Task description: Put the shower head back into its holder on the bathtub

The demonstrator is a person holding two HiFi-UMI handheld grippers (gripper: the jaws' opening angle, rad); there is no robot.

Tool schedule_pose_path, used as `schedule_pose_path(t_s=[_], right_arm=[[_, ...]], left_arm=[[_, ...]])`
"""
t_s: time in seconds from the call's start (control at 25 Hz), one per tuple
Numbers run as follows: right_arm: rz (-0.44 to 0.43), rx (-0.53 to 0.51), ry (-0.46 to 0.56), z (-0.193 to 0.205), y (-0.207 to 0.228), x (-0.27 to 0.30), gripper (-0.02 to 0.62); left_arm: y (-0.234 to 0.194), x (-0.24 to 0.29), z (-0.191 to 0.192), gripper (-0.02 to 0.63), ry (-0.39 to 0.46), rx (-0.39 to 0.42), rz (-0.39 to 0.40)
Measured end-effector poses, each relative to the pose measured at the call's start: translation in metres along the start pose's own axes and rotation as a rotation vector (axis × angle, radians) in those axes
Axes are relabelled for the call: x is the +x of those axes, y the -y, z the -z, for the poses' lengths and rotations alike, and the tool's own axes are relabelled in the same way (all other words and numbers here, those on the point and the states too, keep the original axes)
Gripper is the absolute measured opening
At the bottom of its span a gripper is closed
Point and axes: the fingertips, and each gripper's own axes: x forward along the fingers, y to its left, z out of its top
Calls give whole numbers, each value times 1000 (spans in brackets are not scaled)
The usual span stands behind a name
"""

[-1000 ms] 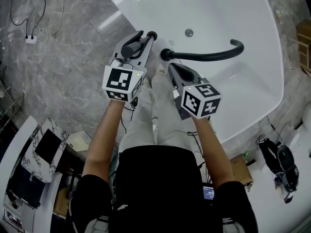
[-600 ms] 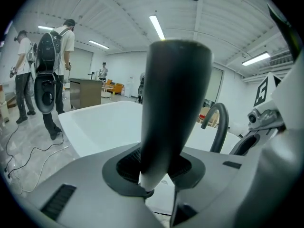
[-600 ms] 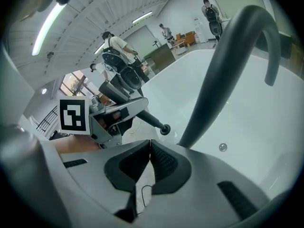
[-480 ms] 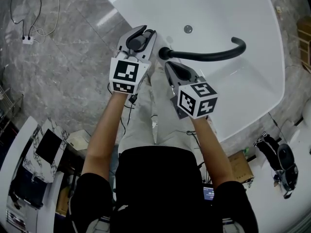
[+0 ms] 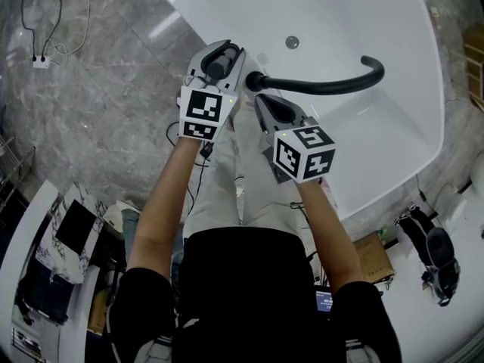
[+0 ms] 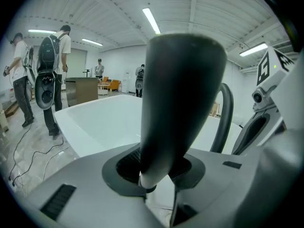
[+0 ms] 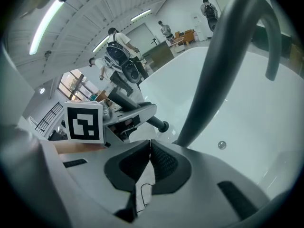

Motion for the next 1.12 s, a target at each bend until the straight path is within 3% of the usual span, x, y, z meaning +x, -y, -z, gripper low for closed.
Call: schedule_pose_path(t_s=[0.56, 0.68, 1.12], right_arm=[[3, 29, -7, 2, 5, -2, 23], [3, 31, -4, -1, 4, -4, 23], [5, -27, 36, -31, -16, -32, 23]], left_arm=[[3, 13, 7, 124, -24, 2, 25], [5, 13, 10, 162, -45, -6, 37], [10, -31, -11, 185, -50, -19, 48]])
